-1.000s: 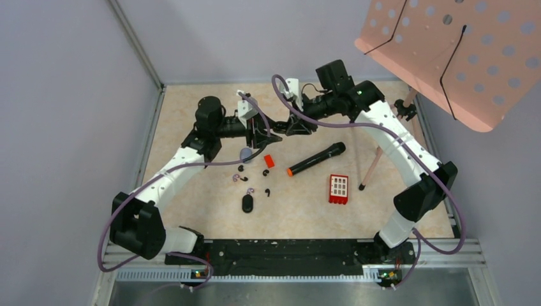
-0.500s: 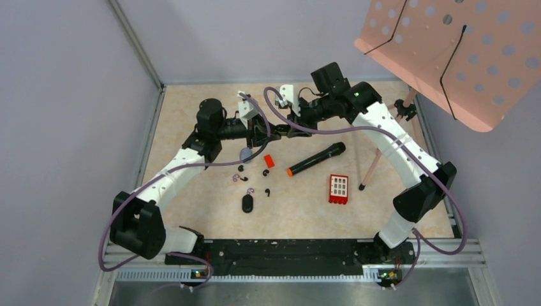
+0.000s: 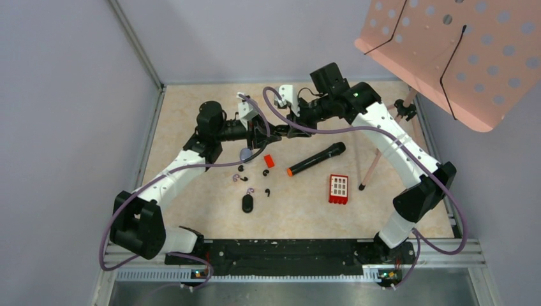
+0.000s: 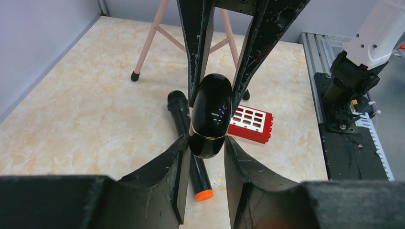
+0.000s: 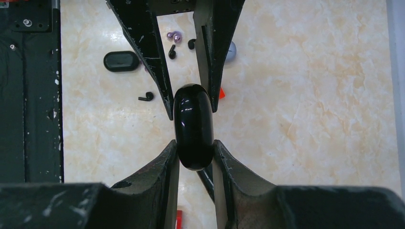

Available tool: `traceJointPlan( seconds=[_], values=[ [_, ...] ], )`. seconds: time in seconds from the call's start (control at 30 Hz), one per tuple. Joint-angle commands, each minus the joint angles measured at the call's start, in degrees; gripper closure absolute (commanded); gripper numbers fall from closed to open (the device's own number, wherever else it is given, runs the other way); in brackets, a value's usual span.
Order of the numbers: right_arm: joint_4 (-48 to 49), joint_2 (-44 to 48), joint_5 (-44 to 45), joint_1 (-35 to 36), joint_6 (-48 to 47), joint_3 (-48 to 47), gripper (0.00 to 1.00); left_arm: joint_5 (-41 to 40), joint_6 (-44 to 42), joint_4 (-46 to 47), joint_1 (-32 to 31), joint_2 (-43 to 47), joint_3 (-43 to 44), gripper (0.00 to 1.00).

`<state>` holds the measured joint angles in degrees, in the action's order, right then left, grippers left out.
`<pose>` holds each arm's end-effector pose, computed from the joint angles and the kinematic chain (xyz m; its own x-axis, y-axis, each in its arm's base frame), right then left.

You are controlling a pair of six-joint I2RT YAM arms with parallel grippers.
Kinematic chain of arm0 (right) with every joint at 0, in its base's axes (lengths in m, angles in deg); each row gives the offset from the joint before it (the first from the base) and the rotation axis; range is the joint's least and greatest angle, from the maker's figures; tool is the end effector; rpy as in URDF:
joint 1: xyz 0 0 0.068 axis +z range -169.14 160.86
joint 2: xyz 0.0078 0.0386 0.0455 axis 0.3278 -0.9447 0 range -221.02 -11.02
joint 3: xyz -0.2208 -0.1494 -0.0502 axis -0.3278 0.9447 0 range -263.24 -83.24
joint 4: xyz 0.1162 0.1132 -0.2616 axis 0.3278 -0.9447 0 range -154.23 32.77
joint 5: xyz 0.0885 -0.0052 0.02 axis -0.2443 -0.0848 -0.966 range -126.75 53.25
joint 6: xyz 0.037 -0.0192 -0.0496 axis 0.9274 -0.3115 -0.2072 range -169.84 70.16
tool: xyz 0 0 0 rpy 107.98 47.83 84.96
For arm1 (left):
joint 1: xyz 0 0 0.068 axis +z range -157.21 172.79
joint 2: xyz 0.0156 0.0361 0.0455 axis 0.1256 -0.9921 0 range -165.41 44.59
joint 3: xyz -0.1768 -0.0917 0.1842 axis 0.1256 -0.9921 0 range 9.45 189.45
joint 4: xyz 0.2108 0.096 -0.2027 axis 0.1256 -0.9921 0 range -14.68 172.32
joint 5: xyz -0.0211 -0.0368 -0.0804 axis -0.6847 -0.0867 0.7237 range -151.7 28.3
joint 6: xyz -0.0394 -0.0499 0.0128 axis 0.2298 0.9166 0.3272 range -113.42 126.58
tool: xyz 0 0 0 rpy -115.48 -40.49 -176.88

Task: Insert the wireless bluetooth earbuds into the charging case
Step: Pick up the charging case at the center of the board.

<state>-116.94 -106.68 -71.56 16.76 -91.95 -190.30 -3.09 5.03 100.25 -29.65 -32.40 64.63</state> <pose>0.3062 0.2574 0.4053 0.0802 -0.6215 -0.7793 -0.9909 0.0347 -0.1297 0.3128 -0.1759 0.3089 -0.0359 0.0300 -0.9989 0.9873 0.1556 -0.0308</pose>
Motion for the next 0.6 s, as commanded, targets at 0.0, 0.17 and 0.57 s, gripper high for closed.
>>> traceJointPlan(
  seconds=[0.0, 0.17, 0.57],
  values=[
    [2.11, 0.32, 0.69, 0.49, 1.11, -3.32, 0.84, 0.69, 1.28, 2.57, -0.19, 0.79, -0.60, 0.62],
    [2.21, 0.09, 1.02, 0.55, 1.50, -3.47, 0.84, 0.71, 1.30, 3.14, -0.19, 0.47, -0.64, 0.59],
    [2.49, -0.55, 1.21, 1.32, 1.81, -3.73, 0.84, 0.52, 3.90, 3.84, -0.45, -0.56, -0.19, 0.58]
  ],
)
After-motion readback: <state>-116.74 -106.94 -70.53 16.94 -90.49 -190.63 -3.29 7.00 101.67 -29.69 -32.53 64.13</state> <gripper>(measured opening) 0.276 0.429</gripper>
